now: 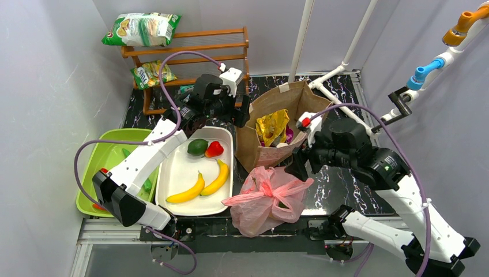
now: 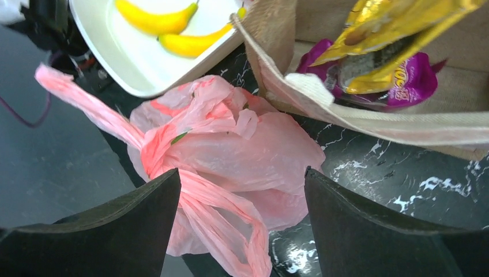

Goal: Place the food into the grocery bag and tie it

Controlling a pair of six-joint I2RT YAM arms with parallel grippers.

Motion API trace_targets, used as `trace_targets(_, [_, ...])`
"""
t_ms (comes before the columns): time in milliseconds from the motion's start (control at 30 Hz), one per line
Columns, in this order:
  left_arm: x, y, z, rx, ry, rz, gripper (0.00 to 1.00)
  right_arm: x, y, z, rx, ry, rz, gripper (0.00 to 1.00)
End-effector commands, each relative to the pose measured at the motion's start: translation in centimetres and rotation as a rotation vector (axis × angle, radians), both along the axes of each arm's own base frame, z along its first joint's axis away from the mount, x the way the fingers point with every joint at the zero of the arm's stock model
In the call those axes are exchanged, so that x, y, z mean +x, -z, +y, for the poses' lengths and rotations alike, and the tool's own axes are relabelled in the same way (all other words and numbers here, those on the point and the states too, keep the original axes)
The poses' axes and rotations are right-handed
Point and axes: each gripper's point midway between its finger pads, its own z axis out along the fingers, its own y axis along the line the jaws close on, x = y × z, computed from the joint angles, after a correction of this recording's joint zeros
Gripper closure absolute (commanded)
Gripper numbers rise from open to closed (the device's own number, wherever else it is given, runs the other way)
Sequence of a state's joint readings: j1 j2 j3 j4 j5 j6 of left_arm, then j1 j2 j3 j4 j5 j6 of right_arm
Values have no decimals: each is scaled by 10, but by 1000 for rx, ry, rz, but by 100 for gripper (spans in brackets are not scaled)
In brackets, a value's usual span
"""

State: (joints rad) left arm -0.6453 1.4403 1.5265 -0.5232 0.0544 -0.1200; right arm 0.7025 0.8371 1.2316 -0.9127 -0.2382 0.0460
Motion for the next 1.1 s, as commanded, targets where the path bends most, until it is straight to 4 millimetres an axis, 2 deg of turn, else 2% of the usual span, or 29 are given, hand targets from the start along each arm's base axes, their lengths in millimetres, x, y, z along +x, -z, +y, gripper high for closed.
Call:
trace_targets(0, [-9,-19,16,-13,-31,-43,2,2,0,11,-64,-124,-175,14])
trace_targets(467, [-16,-11,30,16,-67,-46,2,-42,49,45,-197,-448,-219,13])
trace_targets(800, [-24,-2,37,22,-77,-35,2,-74,64,63,-208,-603,-227,12])
trace_targets(1067, [-27,-2,40,19,-79,-38,2,-63,66,76,-202,-564,-279,12])
